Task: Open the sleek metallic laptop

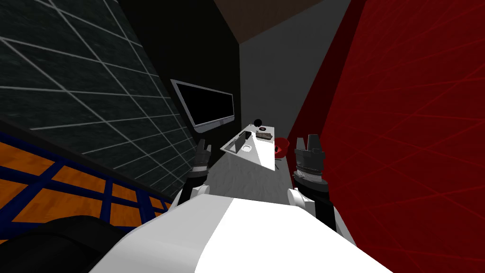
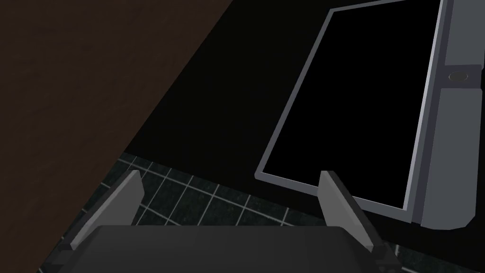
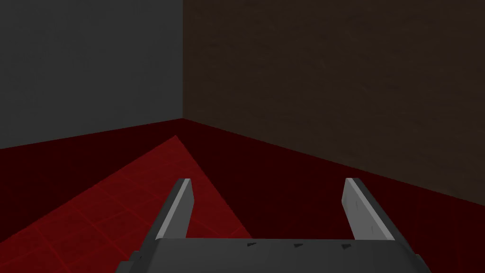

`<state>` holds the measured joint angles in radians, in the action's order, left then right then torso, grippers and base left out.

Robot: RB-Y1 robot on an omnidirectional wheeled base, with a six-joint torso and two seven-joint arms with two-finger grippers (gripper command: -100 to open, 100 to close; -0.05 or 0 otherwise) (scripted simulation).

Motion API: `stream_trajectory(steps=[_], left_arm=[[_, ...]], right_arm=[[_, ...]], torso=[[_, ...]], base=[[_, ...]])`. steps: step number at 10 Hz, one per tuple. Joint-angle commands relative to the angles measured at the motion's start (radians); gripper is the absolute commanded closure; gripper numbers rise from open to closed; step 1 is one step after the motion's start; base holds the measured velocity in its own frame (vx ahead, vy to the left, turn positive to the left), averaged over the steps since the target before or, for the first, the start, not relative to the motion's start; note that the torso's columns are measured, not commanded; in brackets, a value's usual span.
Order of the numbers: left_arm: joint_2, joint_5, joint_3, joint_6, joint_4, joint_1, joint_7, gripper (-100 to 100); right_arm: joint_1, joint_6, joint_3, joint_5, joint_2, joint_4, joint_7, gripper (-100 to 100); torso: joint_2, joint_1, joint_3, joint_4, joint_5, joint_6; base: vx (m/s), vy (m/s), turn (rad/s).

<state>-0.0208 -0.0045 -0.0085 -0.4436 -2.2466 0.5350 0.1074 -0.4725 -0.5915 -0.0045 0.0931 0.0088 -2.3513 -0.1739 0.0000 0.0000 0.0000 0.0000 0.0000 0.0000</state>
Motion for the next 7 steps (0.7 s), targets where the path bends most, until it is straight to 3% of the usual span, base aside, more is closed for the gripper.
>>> stream_trajectory(steps=[1, 7], left_arm=[[0.0, 0.0, 0.0, 0.0, 0.0, 0.0, 0.0, 0], [0.0, 0.0, 0.0, 0.0, 0.0, 0.0, 0.0, 0]], right_arm=[[0.0, 0.0, 0.0, 0.0, 0.0, 0.0, 0.0, 0], [0.0, 0.0, 0.0, 0.0, 0.0, 0.0, 0.0, 0]], torso=[[0.04, 0.0, -0.082, 0.041, 0.0, 0.0], [0.47, 0.0, -0.939, 0.47, 0.0, 0.0]], base=[[0.0, 0.0, 0.0], [0.0, 0.0, 0.0]])
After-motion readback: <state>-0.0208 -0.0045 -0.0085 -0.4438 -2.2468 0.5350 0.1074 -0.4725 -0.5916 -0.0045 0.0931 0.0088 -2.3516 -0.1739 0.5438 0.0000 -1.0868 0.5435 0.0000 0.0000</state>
